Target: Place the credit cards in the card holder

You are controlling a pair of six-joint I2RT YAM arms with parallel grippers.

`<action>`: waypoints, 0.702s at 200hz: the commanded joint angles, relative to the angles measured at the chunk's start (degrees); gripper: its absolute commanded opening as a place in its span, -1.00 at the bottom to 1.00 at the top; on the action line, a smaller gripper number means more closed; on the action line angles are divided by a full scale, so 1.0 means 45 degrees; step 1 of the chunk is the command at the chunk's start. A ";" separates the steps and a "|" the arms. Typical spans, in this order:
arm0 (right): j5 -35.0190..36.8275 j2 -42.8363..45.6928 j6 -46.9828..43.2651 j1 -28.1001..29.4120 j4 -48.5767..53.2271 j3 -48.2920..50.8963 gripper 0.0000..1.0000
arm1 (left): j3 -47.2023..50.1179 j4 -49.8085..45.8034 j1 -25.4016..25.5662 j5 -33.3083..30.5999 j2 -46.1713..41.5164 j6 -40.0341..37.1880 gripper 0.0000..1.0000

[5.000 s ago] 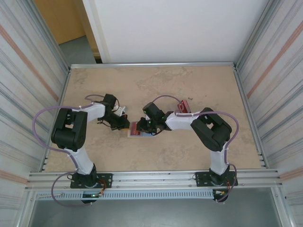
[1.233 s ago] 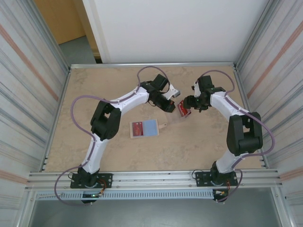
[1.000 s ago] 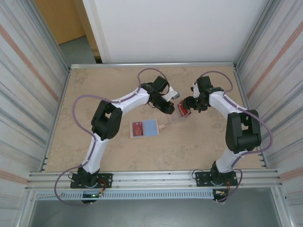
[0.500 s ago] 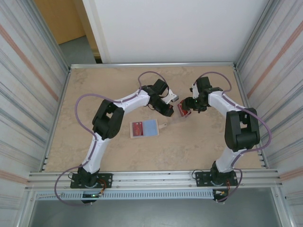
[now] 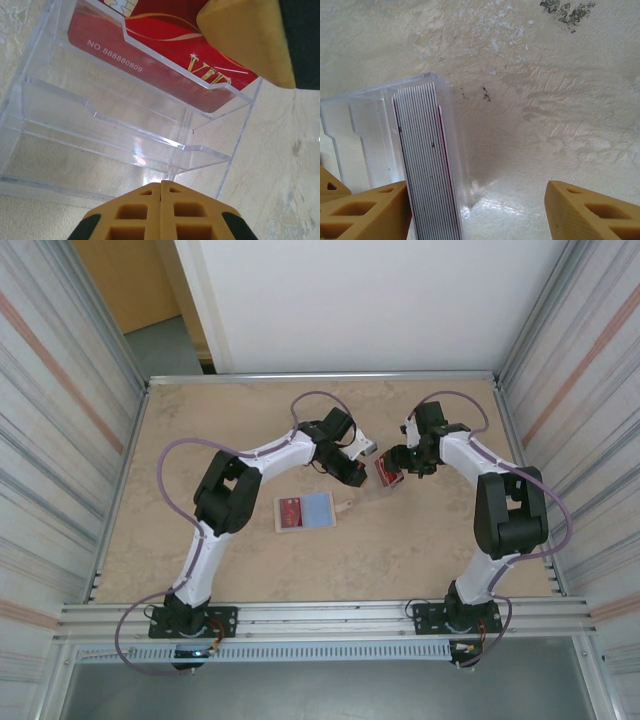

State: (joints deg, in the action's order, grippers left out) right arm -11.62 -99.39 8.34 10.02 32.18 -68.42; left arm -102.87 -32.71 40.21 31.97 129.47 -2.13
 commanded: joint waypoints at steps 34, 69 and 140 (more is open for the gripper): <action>0.0200 0.0486 -0.0310 -0.0215 0.0348 -0.0277 0.35 | 0.0632 -0.0547 0.0132 -0.0559 0.0049 -0.0254 -1.00; 0.0097 0.0636 -0.0341 -0.0215 0.0348 -0.0234 0.34 | 0.0668 -0.0583 0.0128 -0.0606 -0.0019 -0.0342 -1.00; -0.0357 0.0684 -0.0407 -0.0215 0.0425 -0.0330 0.07 | 0.0687 -0.0602 0.0128 -0.0592 0.0007 -0.0327 -1.00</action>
State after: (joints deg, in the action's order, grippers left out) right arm -13.08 -98.19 7.99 9.65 32.56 -68.47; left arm -102.19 -31.99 40.21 31.90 129.10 -2.37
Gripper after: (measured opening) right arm 0.555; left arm 0.052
